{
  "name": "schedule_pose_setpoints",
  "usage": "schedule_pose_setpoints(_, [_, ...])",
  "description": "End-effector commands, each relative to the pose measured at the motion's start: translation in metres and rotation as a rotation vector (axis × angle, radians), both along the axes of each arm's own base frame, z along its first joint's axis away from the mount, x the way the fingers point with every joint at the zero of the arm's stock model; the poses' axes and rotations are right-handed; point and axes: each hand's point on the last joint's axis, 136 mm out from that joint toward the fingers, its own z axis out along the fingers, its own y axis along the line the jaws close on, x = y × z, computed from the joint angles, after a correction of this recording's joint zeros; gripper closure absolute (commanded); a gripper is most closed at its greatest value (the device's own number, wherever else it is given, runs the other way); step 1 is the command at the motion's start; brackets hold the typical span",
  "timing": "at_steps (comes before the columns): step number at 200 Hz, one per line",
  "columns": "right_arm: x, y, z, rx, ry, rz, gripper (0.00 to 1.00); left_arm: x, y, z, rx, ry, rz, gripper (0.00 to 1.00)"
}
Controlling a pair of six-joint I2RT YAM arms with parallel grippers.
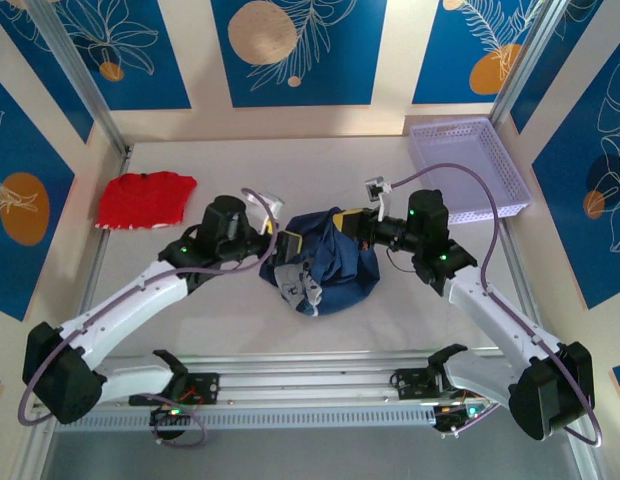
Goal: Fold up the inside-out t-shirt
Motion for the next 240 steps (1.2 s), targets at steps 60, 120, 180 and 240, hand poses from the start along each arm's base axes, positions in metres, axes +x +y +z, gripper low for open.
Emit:
schedule_pose_setpoints(60, [0.005,-0.014,0.028,-0.005,-0.046,-0.038,1.00,0.008,-0.051,-0.019,-0.034,0.069,-0.169,0.97])
schedule_pose_setpoints(120, [-0.003,-0.035,0.078,0.078,-0.077,-0.062,1.00,0.037,0.028,0.004,-0.164,0.066,0.074,0.98])
schedule_pose_setpoints(180, [0.007,-0.011,0.067,0.126,-0.005,-0.017,1.00,0.028,0.032,-0.011,0.040,0.003,0.169,0.53])
schedule_pose_setpoints(240, [0.018,-0.008,0.058,0.116,0.021,-0.037,1.00,-0.030,-0.029,-0.011,0.030,-0.052,-0.020,0.44])
